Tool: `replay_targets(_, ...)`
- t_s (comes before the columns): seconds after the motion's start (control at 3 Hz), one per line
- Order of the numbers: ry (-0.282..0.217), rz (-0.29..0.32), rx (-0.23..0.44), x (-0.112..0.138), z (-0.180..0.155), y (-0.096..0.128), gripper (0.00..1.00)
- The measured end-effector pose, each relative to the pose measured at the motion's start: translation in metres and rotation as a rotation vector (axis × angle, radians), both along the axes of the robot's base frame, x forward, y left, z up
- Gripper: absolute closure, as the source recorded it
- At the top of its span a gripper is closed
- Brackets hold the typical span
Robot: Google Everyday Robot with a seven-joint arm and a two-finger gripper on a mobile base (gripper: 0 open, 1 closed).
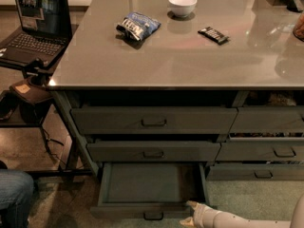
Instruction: Open bottom drawer
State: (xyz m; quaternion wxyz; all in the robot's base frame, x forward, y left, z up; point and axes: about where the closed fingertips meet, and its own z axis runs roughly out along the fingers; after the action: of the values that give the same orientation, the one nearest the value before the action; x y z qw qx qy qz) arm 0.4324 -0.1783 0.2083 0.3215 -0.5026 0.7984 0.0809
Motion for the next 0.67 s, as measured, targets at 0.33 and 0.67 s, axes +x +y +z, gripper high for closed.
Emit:
replay_targets(0.33, -0.002, 0.015, -0.006, 0.007, -0.002, 0.005, 0.0)
replay_targets(0.67, -0.009, 0.008, -0.011, 0.027, -0.027, -0.006, 0.0)
